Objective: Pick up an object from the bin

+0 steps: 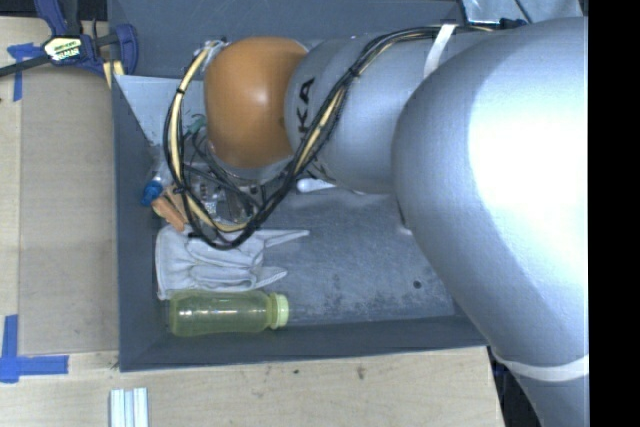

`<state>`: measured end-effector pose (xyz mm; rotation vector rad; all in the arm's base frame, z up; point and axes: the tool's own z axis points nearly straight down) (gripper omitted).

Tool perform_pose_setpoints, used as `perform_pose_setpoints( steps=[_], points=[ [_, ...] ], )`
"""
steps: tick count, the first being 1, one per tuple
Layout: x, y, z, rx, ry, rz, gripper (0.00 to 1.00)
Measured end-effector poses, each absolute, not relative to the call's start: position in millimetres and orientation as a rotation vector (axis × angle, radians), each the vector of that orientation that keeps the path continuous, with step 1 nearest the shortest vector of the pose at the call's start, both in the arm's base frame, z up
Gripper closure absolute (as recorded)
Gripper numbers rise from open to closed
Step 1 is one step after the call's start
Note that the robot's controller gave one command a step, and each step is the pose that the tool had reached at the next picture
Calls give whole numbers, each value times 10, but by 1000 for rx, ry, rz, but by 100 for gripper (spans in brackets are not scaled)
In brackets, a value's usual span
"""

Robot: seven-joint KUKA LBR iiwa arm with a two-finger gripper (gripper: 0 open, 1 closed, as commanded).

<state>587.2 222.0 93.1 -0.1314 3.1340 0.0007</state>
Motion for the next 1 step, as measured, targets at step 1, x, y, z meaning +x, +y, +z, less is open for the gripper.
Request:
perform_pose_setpoints(
  steps=[1],
  points=[
    [5872, 2220, 931, -131, 3134, 1, 100]
  ],
)
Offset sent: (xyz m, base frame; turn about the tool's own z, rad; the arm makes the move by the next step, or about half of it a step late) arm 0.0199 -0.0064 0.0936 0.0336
